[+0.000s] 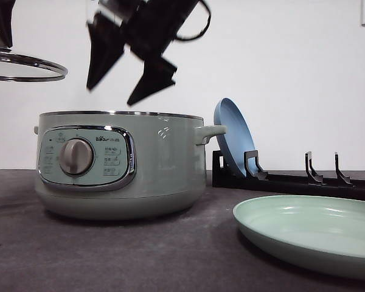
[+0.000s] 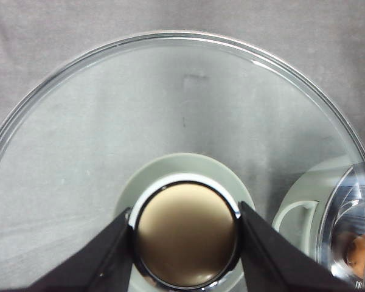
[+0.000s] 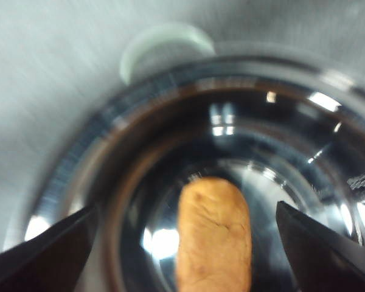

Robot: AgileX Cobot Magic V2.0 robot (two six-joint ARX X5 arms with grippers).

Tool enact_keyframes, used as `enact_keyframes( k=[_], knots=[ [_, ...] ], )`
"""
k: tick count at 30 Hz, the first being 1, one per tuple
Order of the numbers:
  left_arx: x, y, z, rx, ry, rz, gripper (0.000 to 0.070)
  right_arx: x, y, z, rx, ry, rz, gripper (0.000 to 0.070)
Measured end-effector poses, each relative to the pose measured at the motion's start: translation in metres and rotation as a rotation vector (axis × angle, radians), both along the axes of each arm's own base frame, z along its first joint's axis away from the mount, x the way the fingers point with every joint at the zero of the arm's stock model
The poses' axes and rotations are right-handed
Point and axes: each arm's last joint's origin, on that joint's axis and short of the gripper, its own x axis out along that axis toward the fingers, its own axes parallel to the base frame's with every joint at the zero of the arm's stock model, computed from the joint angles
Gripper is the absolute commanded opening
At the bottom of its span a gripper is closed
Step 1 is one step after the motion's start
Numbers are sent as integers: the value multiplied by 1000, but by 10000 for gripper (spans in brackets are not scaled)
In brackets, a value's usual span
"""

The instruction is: Transfer potato from steamer to green plate

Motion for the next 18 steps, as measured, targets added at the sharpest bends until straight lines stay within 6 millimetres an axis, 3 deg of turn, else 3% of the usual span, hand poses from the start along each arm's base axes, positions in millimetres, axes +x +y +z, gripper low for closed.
enact_keyframes(
  k=[5, 18],
  knots=[
    [0, 0, 0, -1, 0, 1, 0, 6, 6, -22, -59, 0, 18, 590],
    [0, 0, 0, -4, -1, 5, 0, 20, 10, -56, -105, 36, 21, 590]
  ],
)
